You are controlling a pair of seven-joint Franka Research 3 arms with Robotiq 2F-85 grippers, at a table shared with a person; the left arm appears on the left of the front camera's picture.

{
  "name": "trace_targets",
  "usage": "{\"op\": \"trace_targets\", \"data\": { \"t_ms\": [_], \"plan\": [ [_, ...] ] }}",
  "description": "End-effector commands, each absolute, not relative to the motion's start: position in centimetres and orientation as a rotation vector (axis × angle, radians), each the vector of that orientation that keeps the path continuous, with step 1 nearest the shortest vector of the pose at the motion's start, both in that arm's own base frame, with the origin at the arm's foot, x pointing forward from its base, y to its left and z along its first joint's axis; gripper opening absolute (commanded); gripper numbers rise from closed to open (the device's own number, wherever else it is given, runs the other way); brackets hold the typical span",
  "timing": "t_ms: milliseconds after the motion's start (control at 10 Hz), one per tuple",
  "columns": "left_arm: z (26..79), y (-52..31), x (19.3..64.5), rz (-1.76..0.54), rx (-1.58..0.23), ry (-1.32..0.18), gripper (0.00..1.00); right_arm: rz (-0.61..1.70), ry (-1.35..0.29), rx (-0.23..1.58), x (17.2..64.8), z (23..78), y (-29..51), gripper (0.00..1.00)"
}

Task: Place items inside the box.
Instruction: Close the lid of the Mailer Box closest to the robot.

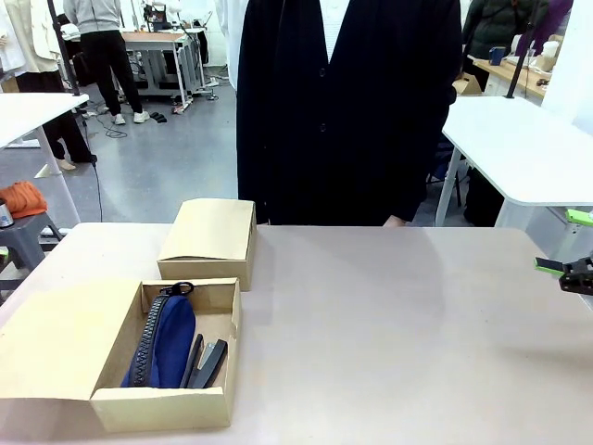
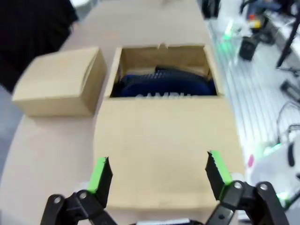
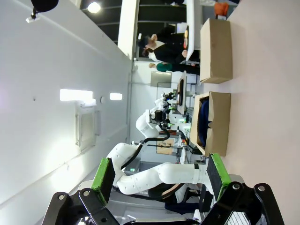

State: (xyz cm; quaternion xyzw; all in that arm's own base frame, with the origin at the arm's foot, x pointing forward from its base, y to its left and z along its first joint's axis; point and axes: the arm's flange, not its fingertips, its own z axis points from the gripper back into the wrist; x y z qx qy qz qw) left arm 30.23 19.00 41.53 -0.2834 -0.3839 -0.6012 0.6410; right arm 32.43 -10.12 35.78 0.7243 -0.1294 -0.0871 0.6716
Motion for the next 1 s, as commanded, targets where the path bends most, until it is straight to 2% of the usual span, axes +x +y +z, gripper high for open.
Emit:
{"op": "trace_targets", "data": {
  "t_ms": [0,300,600,900],
  "plan": [
    [39.8,23.9,30.6,-1.417,-0.497,-0.785,1.00,-0.215,-0.295,1.652,32.5,36.3,-10.3,1.00],
    [36.0,28.0,30.6,-1.312,-0.447,-0.656,1.00,-0.215,-0.295,1.652,32.5,36.3,-10.3,1.00],
    [30.6,28.7,32.5,-1.181,-0.491,-0.631,1.00,-0.215,-0.295,1.652,32.5,36.3,-10.3,1.00],
    [27.7,27.4,33.0,-1.210,-0.588,-0.633,1.00,-0.215,-0.295,1.652,32.5,36.3,-10.3,1.00]
  ]
}}
